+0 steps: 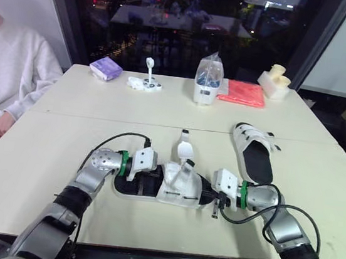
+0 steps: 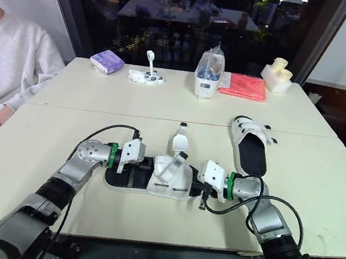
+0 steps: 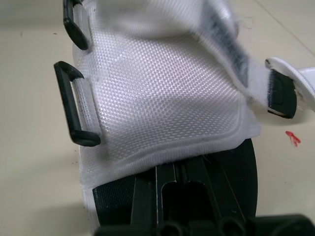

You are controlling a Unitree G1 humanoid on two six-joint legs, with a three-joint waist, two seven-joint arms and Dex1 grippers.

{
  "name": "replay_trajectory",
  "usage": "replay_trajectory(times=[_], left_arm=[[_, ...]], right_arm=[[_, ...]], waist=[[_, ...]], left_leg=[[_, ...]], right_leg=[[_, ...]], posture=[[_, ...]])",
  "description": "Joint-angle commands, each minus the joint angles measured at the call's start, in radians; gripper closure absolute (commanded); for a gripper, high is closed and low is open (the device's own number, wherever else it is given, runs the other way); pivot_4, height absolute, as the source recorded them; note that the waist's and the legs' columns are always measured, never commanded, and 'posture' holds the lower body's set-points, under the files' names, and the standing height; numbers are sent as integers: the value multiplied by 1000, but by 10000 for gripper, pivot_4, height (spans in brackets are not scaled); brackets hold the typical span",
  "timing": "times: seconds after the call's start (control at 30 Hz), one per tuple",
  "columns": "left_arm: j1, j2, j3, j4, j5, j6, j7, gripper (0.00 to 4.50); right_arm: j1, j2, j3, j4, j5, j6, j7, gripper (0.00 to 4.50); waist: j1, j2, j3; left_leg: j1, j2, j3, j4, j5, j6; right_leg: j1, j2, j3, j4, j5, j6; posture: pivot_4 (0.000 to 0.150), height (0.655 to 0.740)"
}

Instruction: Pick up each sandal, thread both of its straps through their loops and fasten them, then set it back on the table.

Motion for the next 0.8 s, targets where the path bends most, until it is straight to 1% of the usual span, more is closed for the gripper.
replay_trajectory(times=[0.03,0.17,0.27,0.4,0.47,0.53,0.57,0.63,0.67,0.8], left_arm=[[13,102,40,-193,-132,234,-119,44529],[-11,265,91,-308,-260,497,-233,44529],[-50,327,110,-320,-308,613,-274,44529],[-151,287,128,-268,-339,745,-213,44529],[-226,212,117,-229,-348,847,-139,44529],[-259,166,93,-225,-339,888,-110,44529],[-262,158,77,-233,-336,904,-120,42258],[-266,149,43,-241,-330,934,-136,36018],[-267,149,26,-244,-324,939,-146,31626],[-272,174,-13,-256,-322,979,-177,10679]], right_arm=[[21,-1,56,65,-64,-6,3,45000],[2,4,63,92,-67,-23,8,45000],[-11,9,68,113,-71,-39,10,45000],[-25,15,68,134,-78,-53,11,45000],[-31,17,69,141,-81,-58,9,45000],[-36,17,69,145,-81,-62,8,45000],[-37,16,69,146,-82,-63,6,45000],[-40,15,70,149,-84,-66,3,45000],[-40,15,70,150,-85,-67,1,45000],[-39,13,70,149,-90,-68,-6,45000]], waist=[[-3,0,0],[-4,0,0],[-3,0,0],[2,-1,0],[1,-1,0],[0,-1,0],[-4,-1,0],[-9,-1,0],[-8,-1,0],[-5,-1,0]], left_leg=[[0,0,0,0,0,0],[1,1,0,0,1,-1],[3,1,0,0,0,-1],[6,1,-1,0,0,-1],[6,0,-1,0,1,-1],[6,0,-1,0,1,-1],[6,0,-1,0,1,-1],[7,0,2,-1,2,-2],[7,0,2,-2,2,-3],[8,1,2,-3,3,-5]], right_leg=[[0,0,0,0,0,0],[1,1,0,1,0,0],[0,2,0,0,-1,0],[1,2,1,0,-1,-1],[2,2,1,0,-1,0],[6,2,1,1,-1,0],[6,2,1,1,-1,0],[5,3,3,2,-1,0],[4,3,4,3,-2,0],[5,3,3,3,-3,0]], posture=[[1500,7400],[1500,7400],[1500,7400],[1500,7400],[1500,7400],[1500,7400],[1500,7400],[1500,7400],[1500,7400],[1500,7400]])
